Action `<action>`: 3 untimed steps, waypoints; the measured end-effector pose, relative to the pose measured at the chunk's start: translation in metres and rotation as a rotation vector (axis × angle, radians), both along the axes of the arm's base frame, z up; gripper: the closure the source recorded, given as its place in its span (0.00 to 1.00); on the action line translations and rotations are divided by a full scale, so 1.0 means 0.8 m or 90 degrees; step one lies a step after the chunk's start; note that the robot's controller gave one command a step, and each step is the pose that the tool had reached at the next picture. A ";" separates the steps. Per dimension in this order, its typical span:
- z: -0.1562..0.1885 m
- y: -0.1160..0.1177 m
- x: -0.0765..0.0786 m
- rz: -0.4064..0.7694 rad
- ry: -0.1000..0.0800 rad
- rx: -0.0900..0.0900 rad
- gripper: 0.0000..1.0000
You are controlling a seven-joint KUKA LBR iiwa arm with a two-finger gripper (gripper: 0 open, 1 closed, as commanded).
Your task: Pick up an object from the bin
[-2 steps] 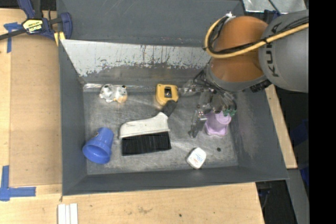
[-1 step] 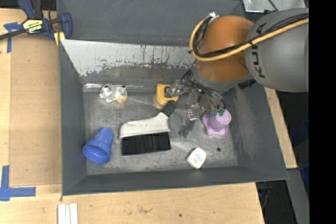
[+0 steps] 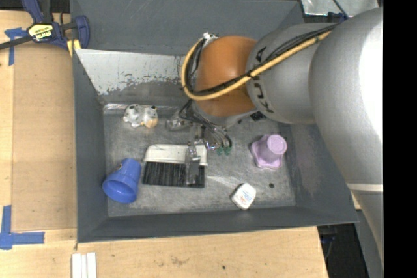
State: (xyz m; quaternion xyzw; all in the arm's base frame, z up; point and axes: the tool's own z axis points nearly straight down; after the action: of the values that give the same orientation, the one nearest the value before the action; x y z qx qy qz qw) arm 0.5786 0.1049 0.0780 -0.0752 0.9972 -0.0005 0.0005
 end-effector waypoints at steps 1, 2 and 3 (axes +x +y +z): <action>-0.019 0.048 0.010 0.029 -0.018 0.000 1.00; -0.018 0.047 0.010 0.034 -0.019 0.001 1.00; -0.015 0.047 0.010 0.036 -0.017 0.002 1.00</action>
Offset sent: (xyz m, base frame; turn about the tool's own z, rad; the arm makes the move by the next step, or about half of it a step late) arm 0.0000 0.0000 0.0000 0.0000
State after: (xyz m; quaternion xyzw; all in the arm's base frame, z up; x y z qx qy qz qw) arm 0.5869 0.1423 0.0657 -0.1030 0.9946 -0.0003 0.0139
